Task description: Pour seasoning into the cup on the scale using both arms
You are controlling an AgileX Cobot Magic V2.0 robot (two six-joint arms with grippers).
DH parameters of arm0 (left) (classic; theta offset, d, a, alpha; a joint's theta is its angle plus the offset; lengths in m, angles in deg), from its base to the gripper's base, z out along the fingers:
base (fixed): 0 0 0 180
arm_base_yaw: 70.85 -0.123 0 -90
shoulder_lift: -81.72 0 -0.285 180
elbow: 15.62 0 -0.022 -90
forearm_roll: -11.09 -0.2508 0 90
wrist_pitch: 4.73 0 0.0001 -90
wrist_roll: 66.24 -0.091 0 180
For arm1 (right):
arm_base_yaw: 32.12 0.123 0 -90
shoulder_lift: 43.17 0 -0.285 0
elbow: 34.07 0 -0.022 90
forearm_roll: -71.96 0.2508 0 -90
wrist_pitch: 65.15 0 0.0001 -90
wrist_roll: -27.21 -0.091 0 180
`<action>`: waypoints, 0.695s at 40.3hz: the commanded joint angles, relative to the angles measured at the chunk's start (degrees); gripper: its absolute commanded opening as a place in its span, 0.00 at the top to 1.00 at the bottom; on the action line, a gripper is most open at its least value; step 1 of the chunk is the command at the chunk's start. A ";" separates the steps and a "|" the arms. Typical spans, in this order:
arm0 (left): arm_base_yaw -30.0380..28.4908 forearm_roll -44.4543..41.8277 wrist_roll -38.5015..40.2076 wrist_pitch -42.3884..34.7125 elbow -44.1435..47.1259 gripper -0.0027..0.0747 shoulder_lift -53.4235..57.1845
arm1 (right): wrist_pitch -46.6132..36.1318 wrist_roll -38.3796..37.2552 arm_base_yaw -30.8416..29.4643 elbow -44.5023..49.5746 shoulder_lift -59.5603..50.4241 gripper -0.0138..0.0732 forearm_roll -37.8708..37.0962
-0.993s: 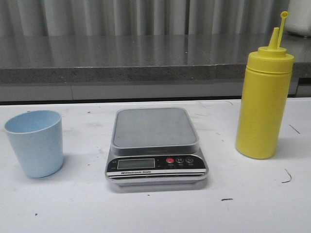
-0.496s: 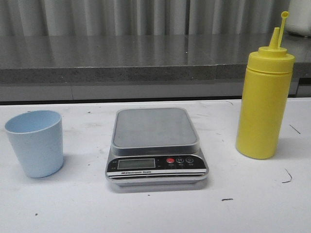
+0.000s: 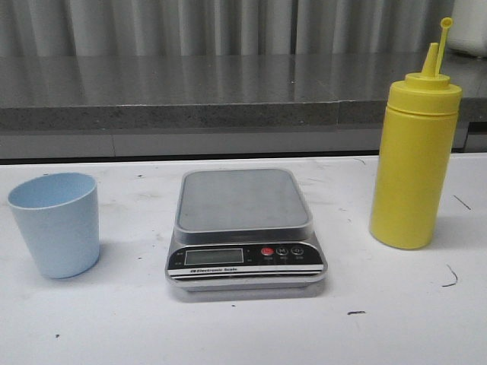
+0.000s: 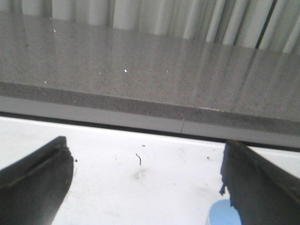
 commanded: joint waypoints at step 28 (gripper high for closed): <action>29.29 -4.64 -4.24 21.56 -31.99 0.19 -50.96 | -4.01 0.10 -0.35 -1.93 1.01 0.09 0.07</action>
